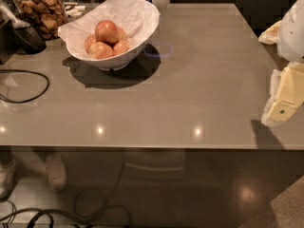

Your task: Pick apple from white bowl

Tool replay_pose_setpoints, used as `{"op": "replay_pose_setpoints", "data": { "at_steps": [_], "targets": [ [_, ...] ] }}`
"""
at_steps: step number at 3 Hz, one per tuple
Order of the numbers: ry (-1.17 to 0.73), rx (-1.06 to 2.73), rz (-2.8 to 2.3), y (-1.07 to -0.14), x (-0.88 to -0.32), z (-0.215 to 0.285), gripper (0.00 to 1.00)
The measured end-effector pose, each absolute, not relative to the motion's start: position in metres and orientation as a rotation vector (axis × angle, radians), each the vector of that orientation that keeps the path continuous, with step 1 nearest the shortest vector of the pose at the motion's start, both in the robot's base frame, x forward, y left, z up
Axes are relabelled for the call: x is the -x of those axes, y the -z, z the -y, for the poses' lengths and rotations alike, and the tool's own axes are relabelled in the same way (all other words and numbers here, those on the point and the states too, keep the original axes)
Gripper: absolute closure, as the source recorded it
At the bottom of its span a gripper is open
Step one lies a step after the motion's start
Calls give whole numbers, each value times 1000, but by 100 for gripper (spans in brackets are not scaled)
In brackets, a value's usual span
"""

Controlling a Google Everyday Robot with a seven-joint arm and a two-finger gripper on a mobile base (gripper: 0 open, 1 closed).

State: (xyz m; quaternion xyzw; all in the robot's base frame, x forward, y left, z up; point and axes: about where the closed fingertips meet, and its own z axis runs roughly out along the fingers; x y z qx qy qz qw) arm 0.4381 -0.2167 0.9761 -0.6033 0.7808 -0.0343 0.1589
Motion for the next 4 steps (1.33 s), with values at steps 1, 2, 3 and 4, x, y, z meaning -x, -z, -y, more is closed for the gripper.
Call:
{"op": "replay_pose_setpoints", "data": {
  "at_steps": [1, 2, 3, 4],
  "targets": [
    [98, 1725, -2232, -976, -438, 217, 0],
    [102, 1790, -2211, -979, -454, 198, 0],
    [136, 1856, -2175, -991, -472, 172, 0],
    [146, 1850, -2156, -994, -475, 169, 0]
  ]
}}
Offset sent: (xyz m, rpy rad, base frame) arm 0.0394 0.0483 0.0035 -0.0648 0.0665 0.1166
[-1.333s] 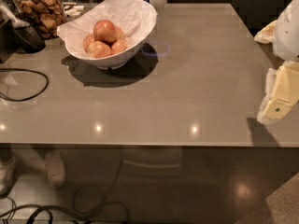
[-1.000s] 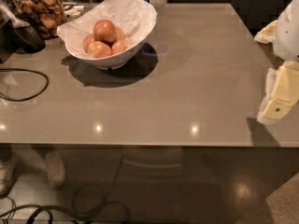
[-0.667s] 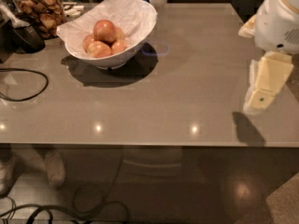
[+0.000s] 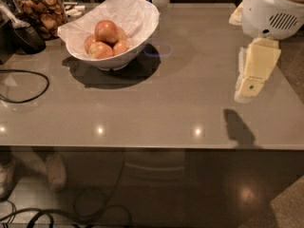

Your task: Pick apple from white bowl

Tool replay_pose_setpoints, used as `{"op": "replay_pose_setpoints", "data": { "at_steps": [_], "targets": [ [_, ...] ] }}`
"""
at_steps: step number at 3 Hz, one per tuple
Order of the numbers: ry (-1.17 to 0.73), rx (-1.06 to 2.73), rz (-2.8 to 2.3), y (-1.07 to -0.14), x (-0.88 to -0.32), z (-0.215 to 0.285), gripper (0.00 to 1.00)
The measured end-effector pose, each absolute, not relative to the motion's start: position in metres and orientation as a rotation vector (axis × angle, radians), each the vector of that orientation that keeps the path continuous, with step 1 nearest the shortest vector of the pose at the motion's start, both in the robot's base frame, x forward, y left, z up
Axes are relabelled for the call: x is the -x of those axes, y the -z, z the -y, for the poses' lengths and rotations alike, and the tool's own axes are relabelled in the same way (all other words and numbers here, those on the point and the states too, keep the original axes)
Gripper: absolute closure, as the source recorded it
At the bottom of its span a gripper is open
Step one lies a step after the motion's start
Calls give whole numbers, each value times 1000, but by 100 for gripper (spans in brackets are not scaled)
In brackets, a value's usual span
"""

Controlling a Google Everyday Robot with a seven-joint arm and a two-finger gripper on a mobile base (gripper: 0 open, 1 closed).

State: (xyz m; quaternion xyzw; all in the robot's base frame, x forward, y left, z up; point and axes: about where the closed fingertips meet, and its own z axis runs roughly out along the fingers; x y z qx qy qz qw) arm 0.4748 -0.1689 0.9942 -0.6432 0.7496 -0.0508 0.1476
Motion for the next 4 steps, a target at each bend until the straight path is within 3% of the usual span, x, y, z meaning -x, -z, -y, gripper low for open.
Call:
{"op": "replay_pose_setpoints", "data": {
  "at_steps": [2, 4],
  "targets": [
    [43, 1785, -2121, -994, -484, 166, 0],
    [-89, 1823, -2099, -1000, -570, 119, 0]
  ]
}}
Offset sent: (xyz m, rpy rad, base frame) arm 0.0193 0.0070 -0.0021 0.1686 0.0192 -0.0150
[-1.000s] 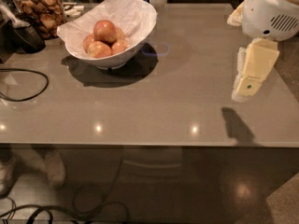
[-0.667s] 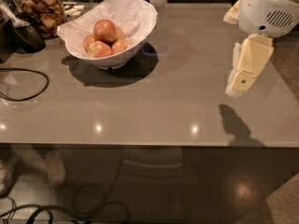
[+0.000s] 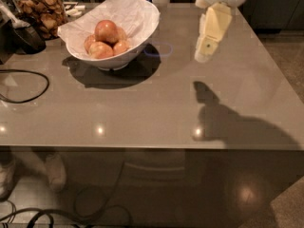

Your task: Pick apple from white bowl

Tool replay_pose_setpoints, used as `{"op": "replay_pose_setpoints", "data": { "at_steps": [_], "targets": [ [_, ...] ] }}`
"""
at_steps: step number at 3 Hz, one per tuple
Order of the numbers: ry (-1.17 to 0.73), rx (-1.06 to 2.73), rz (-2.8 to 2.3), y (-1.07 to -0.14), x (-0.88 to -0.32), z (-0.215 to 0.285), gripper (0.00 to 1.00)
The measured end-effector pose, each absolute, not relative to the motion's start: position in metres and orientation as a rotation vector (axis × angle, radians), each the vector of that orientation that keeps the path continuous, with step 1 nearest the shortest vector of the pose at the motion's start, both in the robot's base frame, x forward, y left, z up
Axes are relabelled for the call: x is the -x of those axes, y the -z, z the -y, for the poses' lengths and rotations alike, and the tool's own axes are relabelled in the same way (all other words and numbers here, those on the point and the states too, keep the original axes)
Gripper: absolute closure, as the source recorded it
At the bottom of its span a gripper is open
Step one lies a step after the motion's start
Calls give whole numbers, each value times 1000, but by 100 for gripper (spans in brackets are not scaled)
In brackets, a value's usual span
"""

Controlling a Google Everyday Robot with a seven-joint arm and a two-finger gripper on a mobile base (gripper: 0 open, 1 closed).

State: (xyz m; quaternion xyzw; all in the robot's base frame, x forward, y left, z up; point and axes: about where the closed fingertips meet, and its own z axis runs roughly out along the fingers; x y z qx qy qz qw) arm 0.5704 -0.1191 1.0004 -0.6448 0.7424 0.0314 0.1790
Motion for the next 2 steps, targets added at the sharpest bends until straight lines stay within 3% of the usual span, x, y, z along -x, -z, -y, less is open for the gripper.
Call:
{"op": "replay_pose_setpoints", "data": {
  "at_steps": [2],
  "targets": [
    [-70, 1742, -2001, -1028, -597, 102, 0]
  ]
}}
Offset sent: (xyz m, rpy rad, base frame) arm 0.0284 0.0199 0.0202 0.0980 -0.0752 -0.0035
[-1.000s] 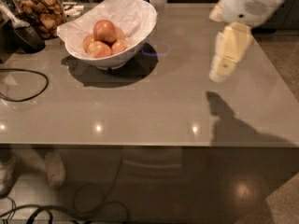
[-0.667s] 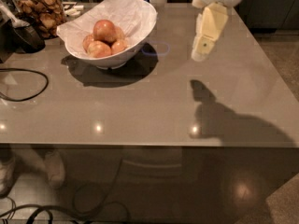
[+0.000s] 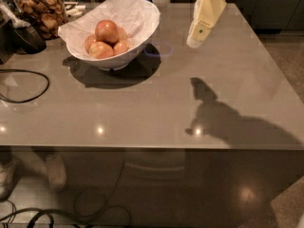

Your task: Pick apple from white bowl

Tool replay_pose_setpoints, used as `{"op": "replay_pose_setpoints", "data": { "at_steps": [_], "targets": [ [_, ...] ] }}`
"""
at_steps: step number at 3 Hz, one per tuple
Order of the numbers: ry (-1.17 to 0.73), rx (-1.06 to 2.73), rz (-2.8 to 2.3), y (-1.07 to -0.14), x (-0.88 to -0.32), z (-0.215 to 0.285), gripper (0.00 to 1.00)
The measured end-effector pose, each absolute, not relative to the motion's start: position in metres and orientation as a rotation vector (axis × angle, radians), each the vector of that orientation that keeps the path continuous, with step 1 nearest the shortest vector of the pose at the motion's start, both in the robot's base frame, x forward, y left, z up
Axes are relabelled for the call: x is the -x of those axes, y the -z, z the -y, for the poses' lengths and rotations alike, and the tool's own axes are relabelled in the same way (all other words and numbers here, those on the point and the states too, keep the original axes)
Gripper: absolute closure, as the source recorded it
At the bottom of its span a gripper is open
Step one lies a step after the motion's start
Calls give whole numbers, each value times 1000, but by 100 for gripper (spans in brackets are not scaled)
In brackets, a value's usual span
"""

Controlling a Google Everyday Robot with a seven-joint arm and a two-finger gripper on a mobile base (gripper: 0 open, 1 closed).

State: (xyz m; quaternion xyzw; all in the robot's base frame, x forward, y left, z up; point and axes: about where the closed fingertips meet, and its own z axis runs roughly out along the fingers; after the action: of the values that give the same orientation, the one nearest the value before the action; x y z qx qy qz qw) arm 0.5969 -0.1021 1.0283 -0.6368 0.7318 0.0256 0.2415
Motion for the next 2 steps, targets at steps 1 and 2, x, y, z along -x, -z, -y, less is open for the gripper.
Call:
{"op": "replay_pose_setpoints", "data": {
  "at_steps": [1, 2],
  "targets": [
    [-125, 1723, -1990, -1024, -620, 81, 0],
    [-108, 1781, -1947, -1026, -672, 23, 0]
  ]
}}
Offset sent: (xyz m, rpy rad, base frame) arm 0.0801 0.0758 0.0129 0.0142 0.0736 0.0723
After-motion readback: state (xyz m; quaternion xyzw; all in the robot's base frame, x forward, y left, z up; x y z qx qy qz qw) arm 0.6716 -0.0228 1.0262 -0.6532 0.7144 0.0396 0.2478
